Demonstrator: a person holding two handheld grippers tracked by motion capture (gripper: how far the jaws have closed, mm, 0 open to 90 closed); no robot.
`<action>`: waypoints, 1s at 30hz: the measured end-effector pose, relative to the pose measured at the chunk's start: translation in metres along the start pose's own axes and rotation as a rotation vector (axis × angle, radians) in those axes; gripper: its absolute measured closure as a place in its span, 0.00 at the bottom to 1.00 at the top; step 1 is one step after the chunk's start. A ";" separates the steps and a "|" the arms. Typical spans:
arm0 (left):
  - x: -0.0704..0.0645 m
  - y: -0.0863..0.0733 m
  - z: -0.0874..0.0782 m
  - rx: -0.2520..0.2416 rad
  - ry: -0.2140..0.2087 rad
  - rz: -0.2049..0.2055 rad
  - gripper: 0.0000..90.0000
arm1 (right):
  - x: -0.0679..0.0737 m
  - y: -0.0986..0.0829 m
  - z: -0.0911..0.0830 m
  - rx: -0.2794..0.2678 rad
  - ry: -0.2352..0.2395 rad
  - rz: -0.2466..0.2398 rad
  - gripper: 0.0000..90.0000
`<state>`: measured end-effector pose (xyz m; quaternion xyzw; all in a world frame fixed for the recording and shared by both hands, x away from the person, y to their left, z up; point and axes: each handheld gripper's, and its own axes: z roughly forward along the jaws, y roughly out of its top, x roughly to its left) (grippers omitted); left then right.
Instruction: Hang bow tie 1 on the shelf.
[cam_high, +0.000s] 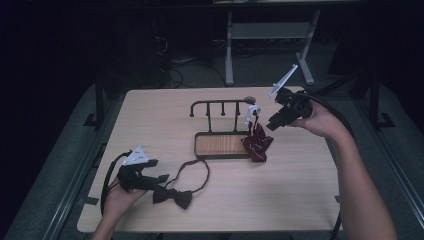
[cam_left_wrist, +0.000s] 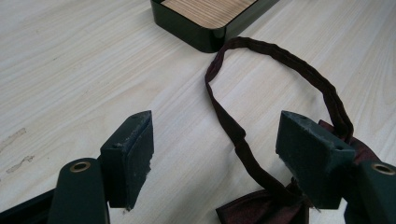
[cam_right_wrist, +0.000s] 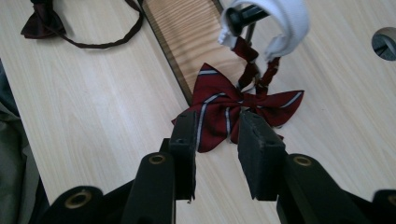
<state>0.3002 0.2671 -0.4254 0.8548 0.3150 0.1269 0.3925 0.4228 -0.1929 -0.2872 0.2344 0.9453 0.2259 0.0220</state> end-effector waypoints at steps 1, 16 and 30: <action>-0.001 0.000 0.001 -0.004 -0.001 -0.006 0.31 | 0.002 -0.001 0.001 -0.002 0.003 -0.003 0.73; -0.001 0.000 0.001 0.008 0.000 0.008 0.31 | 0.010 -0.019 0.016 -0.014 0.024 -0.007 0.68; -0.002 0.000 0.004 0.025 -0.003 0.009 0.31 | 0.018 -0.043 0.028 -0.040 0.031 0.003 0.62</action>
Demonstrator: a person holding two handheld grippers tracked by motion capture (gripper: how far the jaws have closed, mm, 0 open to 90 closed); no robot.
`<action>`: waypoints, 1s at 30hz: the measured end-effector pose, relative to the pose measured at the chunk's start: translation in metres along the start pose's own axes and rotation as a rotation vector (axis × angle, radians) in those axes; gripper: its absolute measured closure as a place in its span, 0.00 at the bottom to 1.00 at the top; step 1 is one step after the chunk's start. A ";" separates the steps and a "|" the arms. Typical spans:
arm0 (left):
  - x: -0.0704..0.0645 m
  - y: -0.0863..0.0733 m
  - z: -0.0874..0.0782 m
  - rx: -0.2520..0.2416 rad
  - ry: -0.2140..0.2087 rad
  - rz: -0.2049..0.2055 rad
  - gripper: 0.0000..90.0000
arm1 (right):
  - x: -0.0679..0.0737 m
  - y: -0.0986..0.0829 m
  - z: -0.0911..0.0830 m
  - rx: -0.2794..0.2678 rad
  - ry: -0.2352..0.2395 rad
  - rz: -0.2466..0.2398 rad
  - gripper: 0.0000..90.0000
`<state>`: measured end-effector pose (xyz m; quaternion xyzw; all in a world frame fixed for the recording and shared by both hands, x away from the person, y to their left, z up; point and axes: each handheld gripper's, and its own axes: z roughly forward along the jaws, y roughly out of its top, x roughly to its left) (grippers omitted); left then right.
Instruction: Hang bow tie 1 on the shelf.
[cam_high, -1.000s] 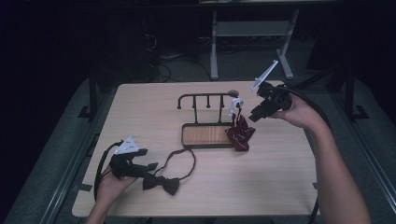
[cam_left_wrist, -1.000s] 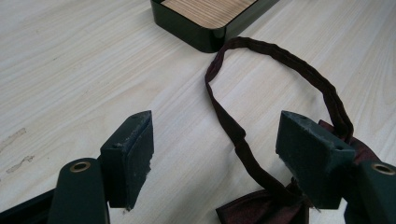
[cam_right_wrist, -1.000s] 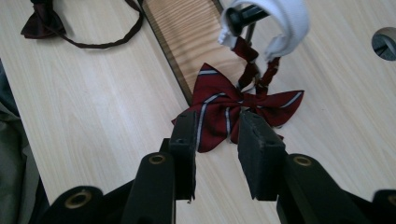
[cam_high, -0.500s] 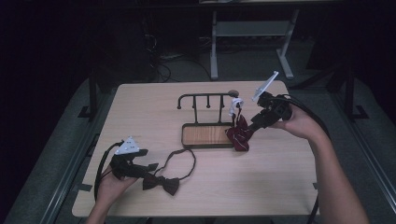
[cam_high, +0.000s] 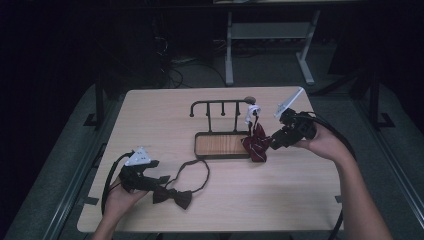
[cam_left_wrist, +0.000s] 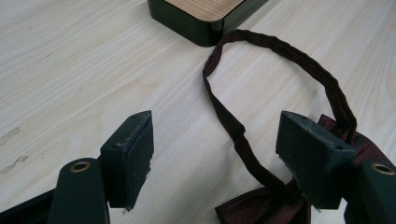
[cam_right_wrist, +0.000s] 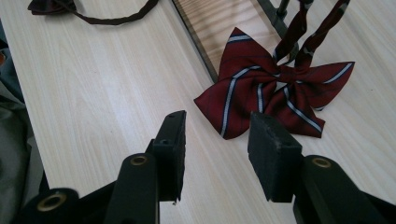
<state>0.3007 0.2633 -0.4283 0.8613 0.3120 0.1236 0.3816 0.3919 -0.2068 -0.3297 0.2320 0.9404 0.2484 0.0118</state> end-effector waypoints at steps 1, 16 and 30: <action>0.000 0.000 0.000 0.002 0.001 0.000 0.31 | 0.001 -0.002 0.000 -0.005 0.003 -0.001 0.62; -0.002 0.000 0.003 0.013 -0.002 0.005 0.31 | 0.010 -0.024 0.014 -0.020 0.013 0.013 0.59; -0.003 0.000 0.005 0.012 -0.001 0.004 0.31 | 0.016 -0.047 0.026 -0.037 0.029 0.047 0.55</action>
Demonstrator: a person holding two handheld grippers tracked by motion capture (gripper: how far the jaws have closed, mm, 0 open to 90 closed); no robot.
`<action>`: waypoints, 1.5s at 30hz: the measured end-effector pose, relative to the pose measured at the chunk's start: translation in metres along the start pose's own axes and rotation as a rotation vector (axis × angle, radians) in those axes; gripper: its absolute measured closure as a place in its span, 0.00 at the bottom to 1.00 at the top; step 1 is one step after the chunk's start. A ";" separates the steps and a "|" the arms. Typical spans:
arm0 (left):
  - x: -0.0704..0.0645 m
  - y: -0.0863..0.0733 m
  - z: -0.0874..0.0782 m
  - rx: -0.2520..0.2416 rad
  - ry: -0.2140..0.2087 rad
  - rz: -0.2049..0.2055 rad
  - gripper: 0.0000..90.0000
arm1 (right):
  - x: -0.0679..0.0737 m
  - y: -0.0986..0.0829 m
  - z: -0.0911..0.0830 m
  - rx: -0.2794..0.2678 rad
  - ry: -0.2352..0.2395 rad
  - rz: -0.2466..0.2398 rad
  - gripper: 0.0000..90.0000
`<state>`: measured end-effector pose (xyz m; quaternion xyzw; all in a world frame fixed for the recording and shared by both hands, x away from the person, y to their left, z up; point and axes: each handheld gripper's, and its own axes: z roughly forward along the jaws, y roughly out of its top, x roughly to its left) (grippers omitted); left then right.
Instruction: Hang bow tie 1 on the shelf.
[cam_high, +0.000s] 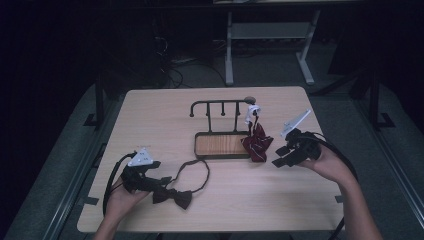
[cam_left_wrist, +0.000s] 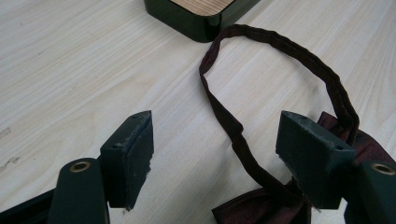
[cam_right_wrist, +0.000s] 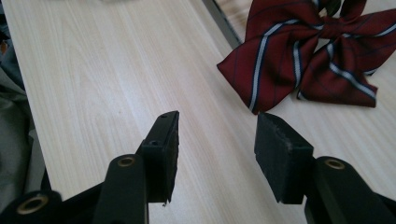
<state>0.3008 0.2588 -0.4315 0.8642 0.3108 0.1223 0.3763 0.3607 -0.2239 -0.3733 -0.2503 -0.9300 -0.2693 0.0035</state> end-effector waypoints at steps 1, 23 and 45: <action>0.000 0.000 0.000 0.000 -0.001 -0.002 0.31 | -0.001 -0.002 0.001 -0.001 -0.002 -0.003 0.55; 0.001 0.000 0.000 0.006 0.001 -0.003 0.31 | 0.010 -0.026 0.018 -0.034 0.006 0.029 0.52; 0.000 0.001 0.001 0.012 -0.002 0.002 0.31 | 0.025 -0.041 0.031 -0.039 -0.019 0.026 0.49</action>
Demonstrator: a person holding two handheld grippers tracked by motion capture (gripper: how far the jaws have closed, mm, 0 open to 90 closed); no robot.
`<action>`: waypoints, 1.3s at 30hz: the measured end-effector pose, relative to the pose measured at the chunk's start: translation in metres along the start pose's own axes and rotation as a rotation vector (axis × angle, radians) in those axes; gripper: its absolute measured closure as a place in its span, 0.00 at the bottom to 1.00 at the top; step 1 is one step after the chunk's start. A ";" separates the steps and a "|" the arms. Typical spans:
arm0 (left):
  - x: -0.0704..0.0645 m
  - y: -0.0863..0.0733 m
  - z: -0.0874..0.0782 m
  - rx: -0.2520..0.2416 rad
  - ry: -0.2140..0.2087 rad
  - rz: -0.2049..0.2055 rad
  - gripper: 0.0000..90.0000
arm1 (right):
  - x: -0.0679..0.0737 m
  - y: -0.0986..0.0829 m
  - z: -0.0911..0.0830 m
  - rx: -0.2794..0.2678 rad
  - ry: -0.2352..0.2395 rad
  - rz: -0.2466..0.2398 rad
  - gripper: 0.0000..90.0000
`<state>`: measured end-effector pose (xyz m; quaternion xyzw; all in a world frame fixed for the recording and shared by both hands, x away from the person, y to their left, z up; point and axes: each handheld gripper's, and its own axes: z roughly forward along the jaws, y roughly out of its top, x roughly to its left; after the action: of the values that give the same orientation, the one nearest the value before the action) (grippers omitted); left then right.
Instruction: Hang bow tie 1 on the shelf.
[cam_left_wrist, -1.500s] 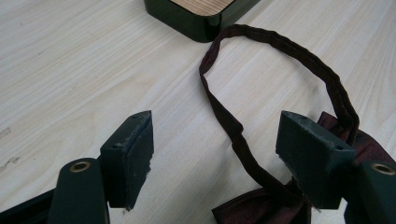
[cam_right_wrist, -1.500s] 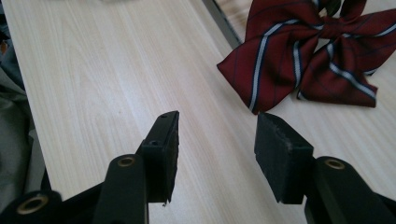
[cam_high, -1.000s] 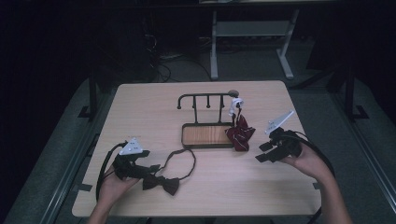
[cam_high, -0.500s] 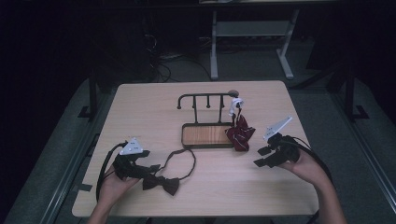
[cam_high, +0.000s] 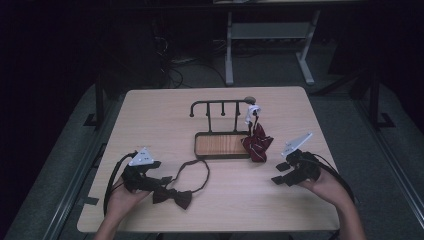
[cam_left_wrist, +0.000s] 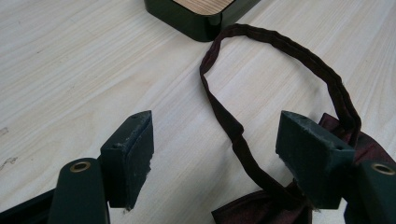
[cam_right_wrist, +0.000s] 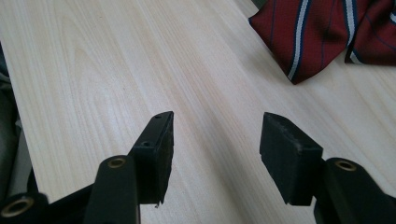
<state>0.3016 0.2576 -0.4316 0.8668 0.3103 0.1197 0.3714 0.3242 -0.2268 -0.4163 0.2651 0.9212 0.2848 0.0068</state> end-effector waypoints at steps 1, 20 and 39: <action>0.000 0.000 0.000 0.000 0.000 0.000 0.31 | 0.000 0.000 0.000 0.000 0.000 0.000 0.49; -0.007 0.010 -0.002 0.001 -0.002 0.027 0.36 | 0.014 -0.011 0.005 -0.006 0.001 0.004 0.45; 0.000 0.050 0.019 0.108 -0.065 0.086 0.55 | 0.014 -0.015 -0.002 -0.026 -0.006 0.008 0.46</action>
<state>0.3325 0.2199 -0.4089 0.9016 0.2667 0.0905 0.3283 0.3052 -0.2310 -0.4208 0.2694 0.9164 0.2959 0.0117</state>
